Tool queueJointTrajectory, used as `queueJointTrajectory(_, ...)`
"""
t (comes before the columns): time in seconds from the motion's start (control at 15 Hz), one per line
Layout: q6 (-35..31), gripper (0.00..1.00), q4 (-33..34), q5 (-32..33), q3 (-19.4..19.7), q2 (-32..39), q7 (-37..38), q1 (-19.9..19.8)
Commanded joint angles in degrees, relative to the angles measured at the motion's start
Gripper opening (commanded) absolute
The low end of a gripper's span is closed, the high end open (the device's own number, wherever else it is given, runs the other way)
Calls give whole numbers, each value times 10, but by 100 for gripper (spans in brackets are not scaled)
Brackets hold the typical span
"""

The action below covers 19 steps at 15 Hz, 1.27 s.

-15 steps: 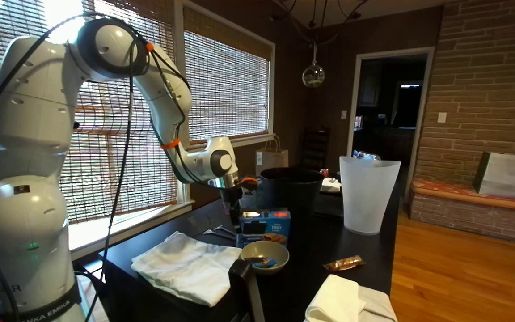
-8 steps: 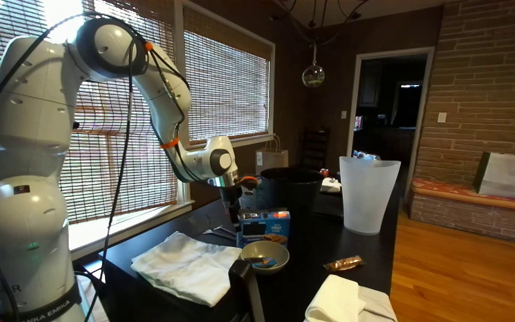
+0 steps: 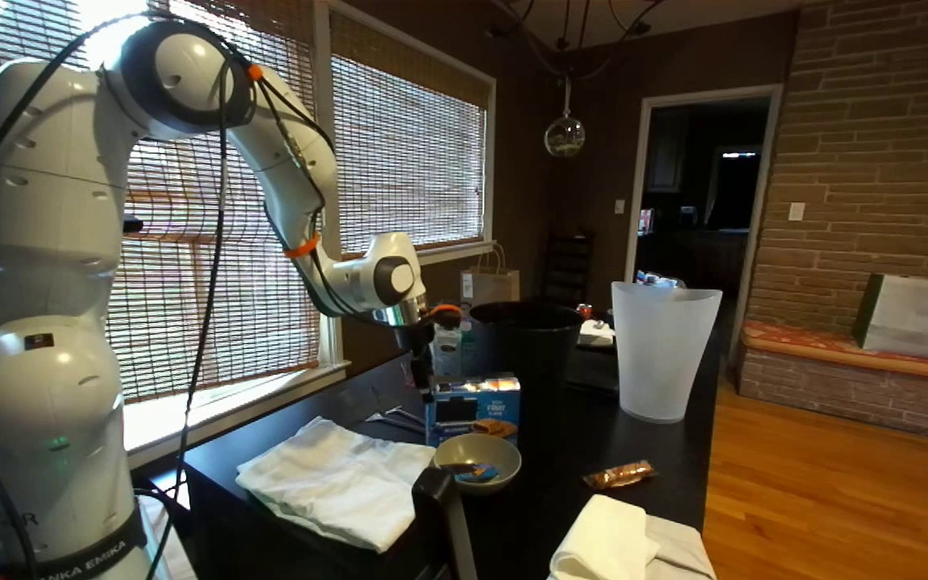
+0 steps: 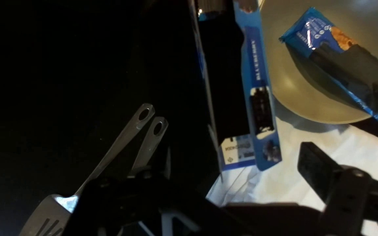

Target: Pour the snack out of the blue box and into the bowl.

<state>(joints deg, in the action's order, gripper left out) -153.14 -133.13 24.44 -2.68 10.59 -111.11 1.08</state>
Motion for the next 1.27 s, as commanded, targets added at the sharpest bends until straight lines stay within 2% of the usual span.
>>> queueJointTrajectory(0.0, 18, 100, -4, -40, -11, -28, -18, -6)
queueJointTrajectory(0.27, 87, 100, -11, -71, -8, -95, 36, 4)
queueJointTrajectory(0.6, 220, 100, 1, -38, -9, -181, 155, 12)
queueJointTrajectory(0.67, 180, 100, 5, -52, -2, -145, 111, 11)
queueJointTrajectory(0.87, 215, 100, 5, -50, -3, -177, 136, 16)
queueJointTrajectory(1.2, 215, 100, 3, -50, -3, -177, 141, 16)
